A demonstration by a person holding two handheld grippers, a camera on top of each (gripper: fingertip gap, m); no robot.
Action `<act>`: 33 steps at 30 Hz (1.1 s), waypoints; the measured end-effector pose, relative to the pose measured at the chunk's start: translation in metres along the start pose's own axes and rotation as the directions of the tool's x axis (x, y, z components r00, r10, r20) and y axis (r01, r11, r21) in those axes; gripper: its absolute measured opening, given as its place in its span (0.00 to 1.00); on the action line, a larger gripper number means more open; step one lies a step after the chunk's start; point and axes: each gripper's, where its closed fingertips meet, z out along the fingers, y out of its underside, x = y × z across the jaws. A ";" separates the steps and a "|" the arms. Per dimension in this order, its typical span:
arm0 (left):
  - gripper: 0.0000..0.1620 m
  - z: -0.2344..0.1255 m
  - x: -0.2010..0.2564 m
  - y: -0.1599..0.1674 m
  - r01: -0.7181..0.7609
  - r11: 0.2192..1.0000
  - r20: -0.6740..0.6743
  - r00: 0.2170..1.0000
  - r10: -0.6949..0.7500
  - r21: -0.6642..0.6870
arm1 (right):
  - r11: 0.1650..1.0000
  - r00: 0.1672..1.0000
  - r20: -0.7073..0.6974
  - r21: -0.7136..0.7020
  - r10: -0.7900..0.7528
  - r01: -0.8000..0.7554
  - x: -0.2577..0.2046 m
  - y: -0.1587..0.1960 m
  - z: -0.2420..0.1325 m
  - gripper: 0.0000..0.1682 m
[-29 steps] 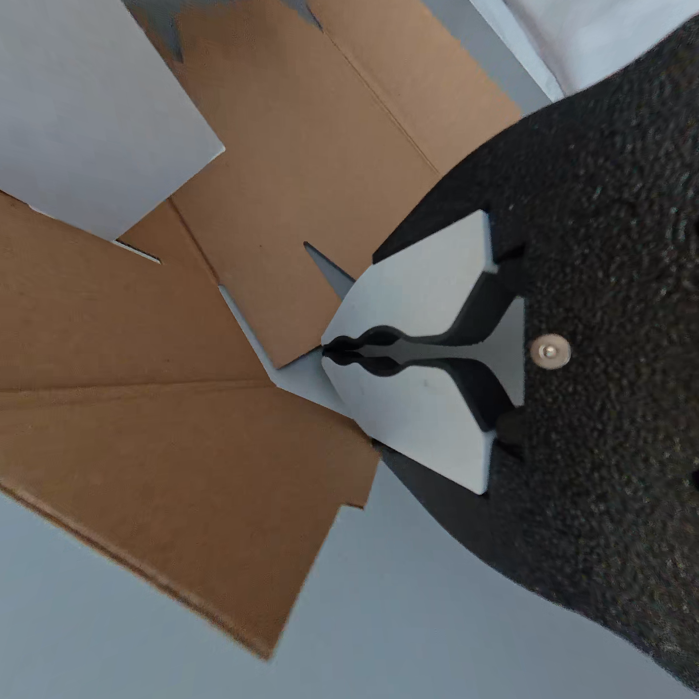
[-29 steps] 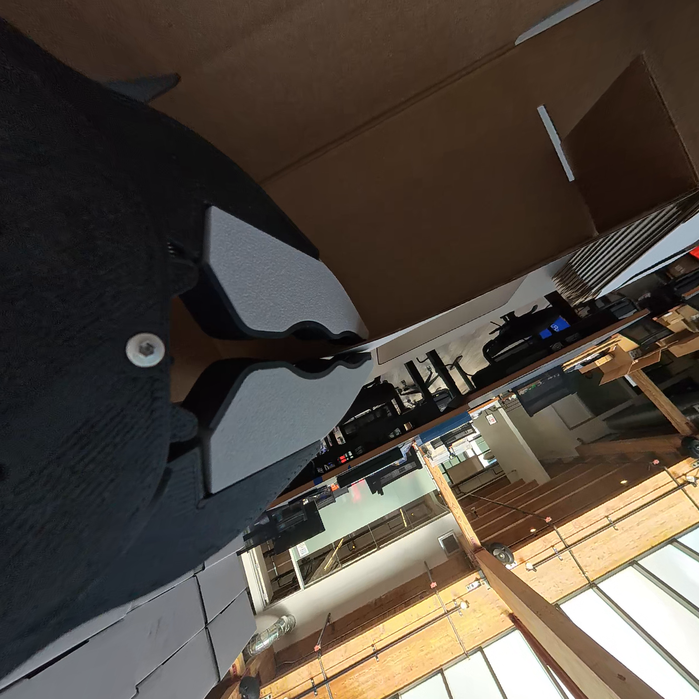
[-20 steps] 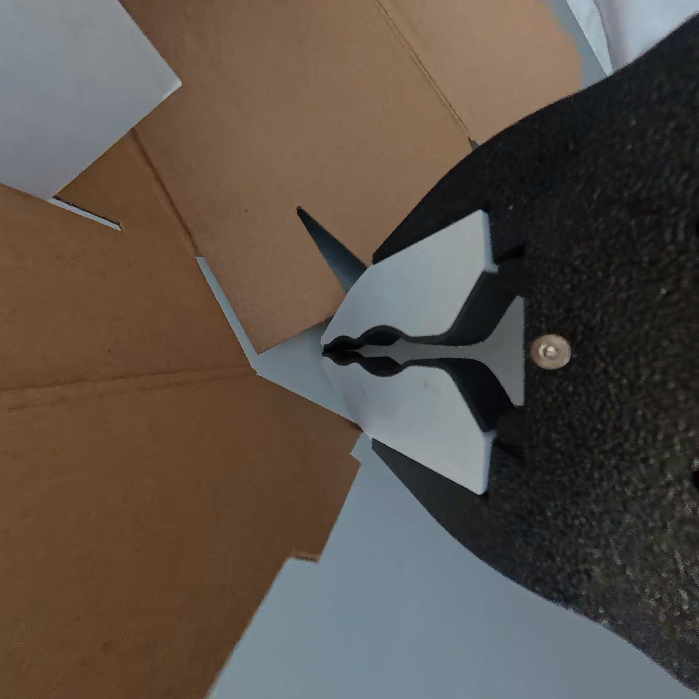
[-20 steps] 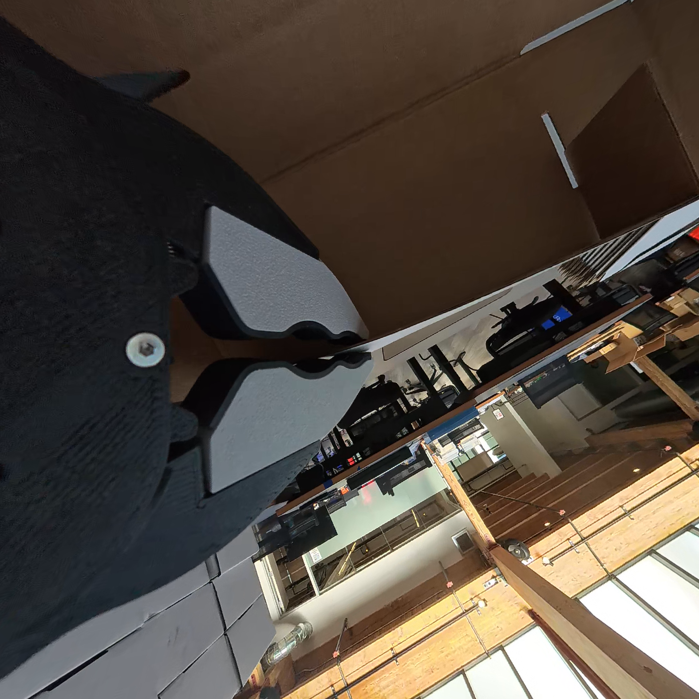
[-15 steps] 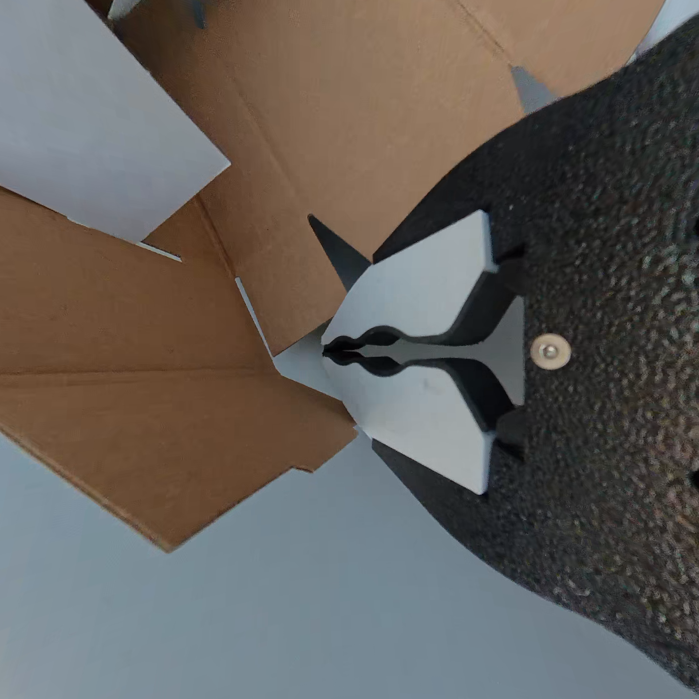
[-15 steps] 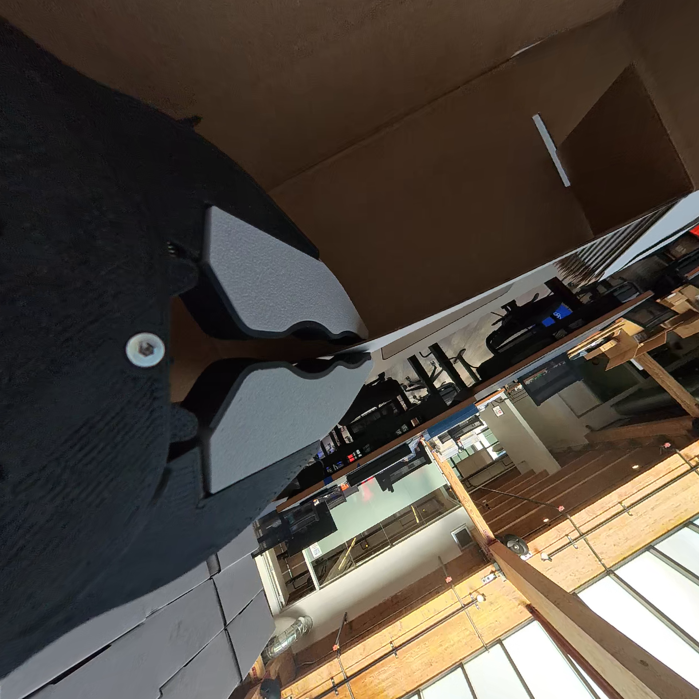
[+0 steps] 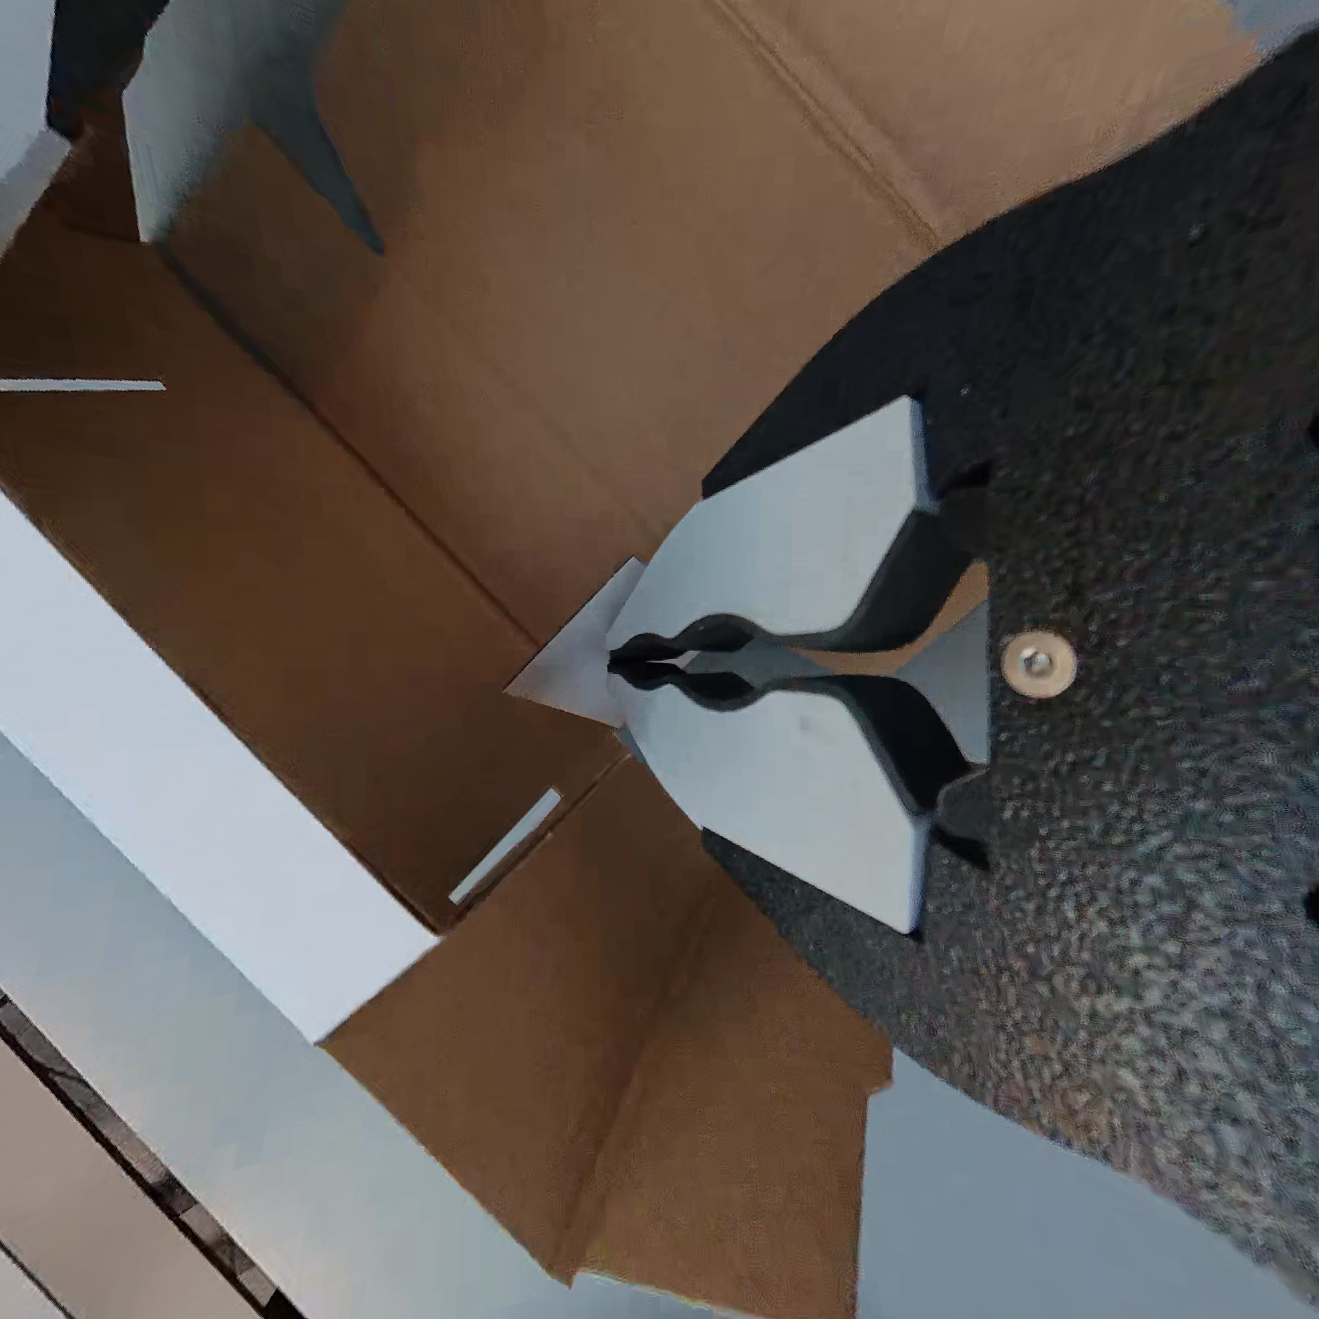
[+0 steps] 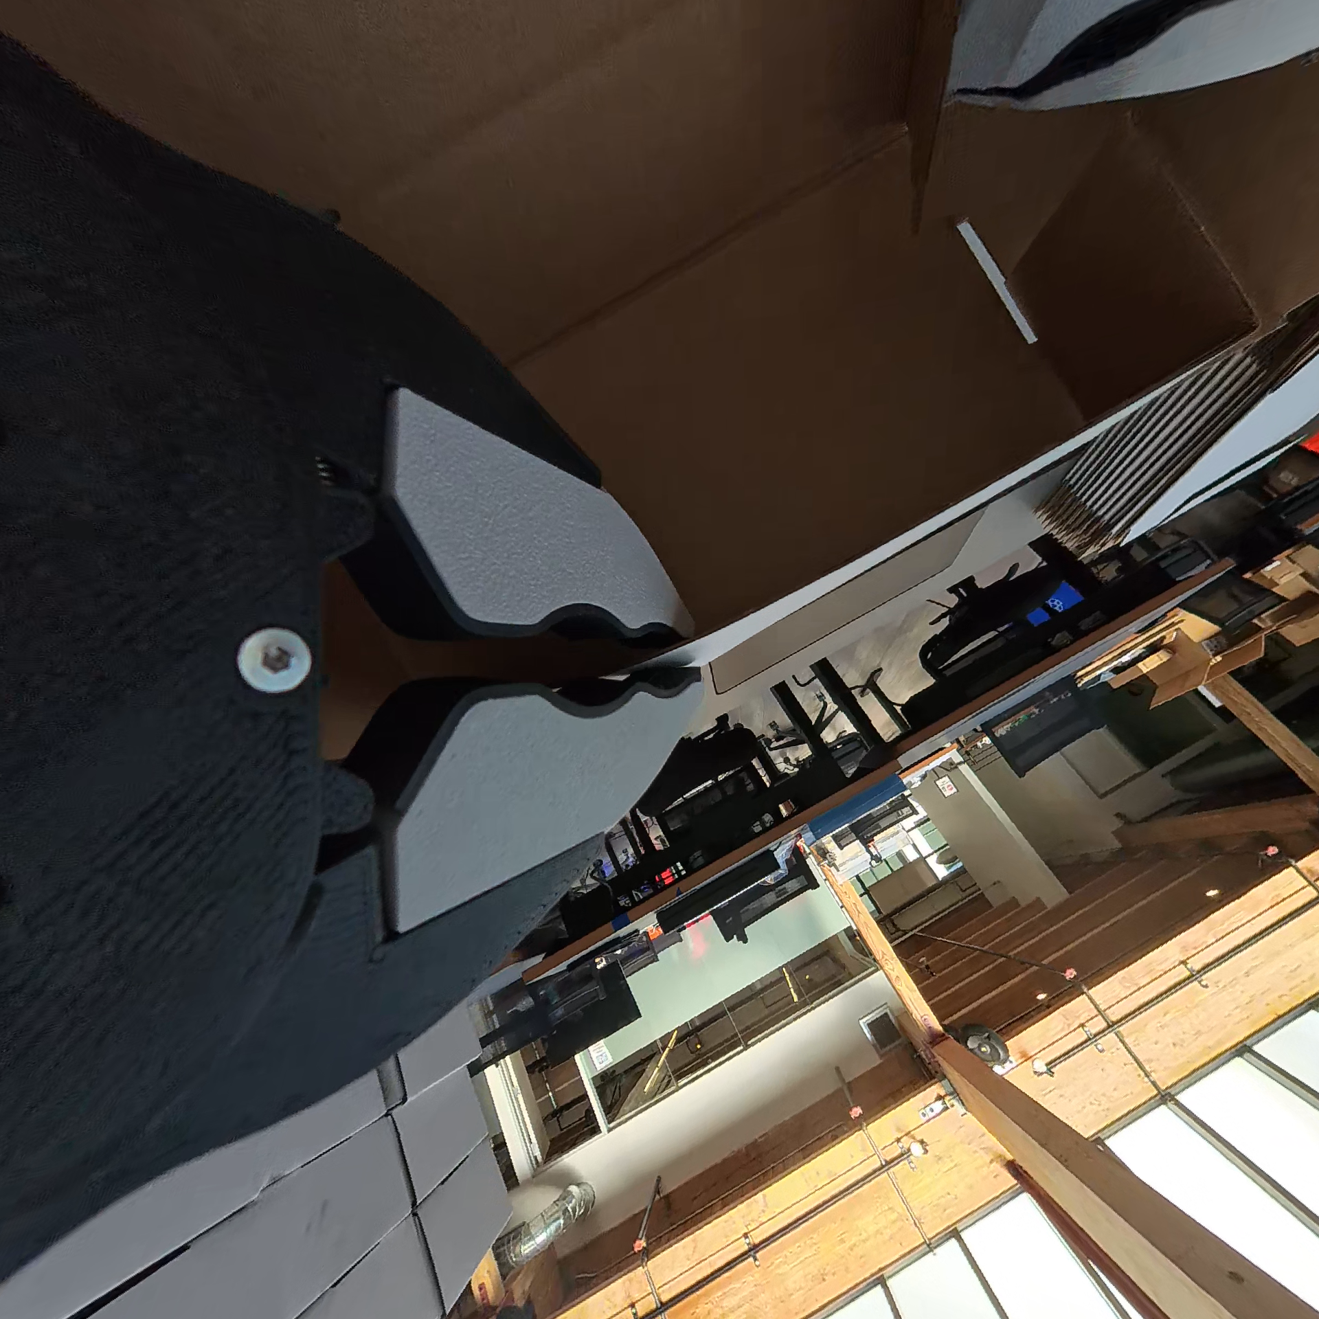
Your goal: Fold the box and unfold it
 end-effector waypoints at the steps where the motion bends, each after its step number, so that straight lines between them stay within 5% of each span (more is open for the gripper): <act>1: 0.00 0.003 0.006 0.001 -0.076 0.997 0.015 0.997 0.076 -0.015 | 1.000 1.000 0.009 0.003 -0.003 0.003 0.000 0.000 0.000 0.03; 5: 0.00 0.018 0.019 0.008 -0.294 0.948 0.102 0.946 0.307 -0.120 | 0.999 0.999 0.006 0.021 -0.041 0.041 -0.001 0.001 0.000 0.03; 10: 0.00 0.008 0.019 0.005 -0.354 0.929 0.122 0.923 0.366 -0.112 | 0.992 0.993 -0.017 0.052 -0.116 0.117 -0.002 -0.001 -0.004 0.03; 15: 0.00 -0.064 0.000 -0.036 -0.225 0.928 0.088 0.974 0.208 0.296 | 0.974 0.978 -0.035 0.090 -0.205 0.207 -0.002 -0.004 -0.010 0.02; 19: 0.00 -0.119 -0.074 -0.047 -0.055 0.836 0.177 0.983 -0.050 0.545 | 0.971 0.982 -0.015 0.145 -0.190 0.190 -0.003 -0.005 -0.012 0.02; 23: 0.13 -0.084 -0.113 -0.008 -0.024 0.924 0.195 0.979 -0.055 0.382 | 0.961 0.980 0.018 0.202 -0.196 0.189 -0.005 -0.008 -0.016 0.02; 29: 0.20 -0.046 -0.084 0.009 -0.037 0.945 0.006 0.999 0.038 0.325 | 0.956 0.969 0.001 0.167 -0.246 0.242 -0.006 -0.008 -0.022 0.02; 33: 0.03 -0.047 -0.070 0.008 0.011 0.939 -0.021 1.000 -0.004 0.344 | 0.959 0.961 -0.045 0.064 -0.272 0.274 -0.005 -0.007 -0.024 0.02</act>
